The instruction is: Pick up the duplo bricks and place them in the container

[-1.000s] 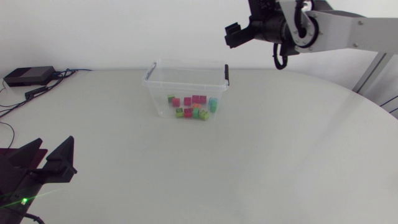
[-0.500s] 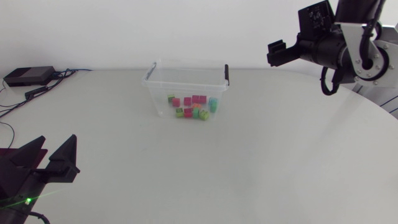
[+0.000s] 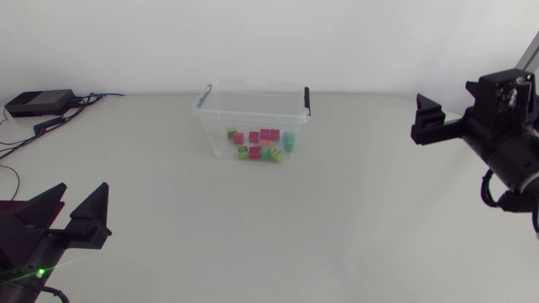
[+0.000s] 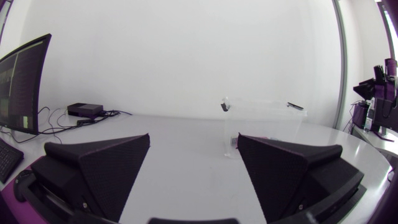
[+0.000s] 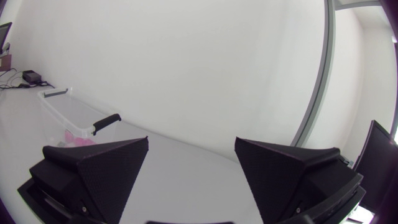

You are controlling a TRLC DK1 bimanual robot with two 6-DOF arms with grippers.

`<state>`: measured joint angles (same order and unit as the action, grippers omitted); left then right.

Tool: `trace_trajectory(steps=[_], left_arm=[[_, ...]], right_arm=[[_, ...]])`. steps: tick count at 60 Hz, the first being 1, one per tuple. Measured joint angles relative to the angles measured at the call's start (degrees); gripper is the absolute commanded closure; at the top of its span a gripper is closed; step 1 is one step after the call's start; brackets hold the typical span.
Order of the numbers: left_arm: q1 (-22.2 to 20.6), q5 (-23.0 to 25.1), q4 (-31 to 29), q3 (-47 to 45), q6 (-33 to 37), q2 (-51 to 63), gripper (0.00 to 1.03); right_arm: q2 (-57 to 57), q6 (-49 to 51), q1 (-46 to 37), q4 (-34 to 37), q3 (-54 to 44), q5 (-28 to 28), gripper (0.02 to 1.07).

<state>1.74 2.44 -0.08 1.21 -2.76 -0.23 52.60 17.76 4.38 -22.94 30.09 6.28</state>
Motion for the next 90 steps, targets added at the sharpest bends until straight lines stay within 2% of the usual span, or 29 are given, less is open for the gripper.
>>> trace_trajectory(steps=[11,27,79,90], left_arm=[[0.0,0.0,0.0,0.0,0.02,0.0,0.05],[0.0,0.0,0.0,0.0,0.02,0.0,0.05],[-1.18,-1.73,-0.02,0.0,1.75,0.04,0.05],[-1.18,-1.92,-0.02,0.0,1.95,0.07,0.05]], right_arm=[[-5.38,-0.02,-2.6,-0.31,-6.54,-0.61,0.07],[-19.85,-1.53,-6.49,-0.63,-16.37,-3.48,0.07],[-50.21,-14.91,-5.14,21.33,-28.15,-6.1,0.07],[-52.28,-16.11,-4.79,22.73,-28.87,-6.21,0.07]])
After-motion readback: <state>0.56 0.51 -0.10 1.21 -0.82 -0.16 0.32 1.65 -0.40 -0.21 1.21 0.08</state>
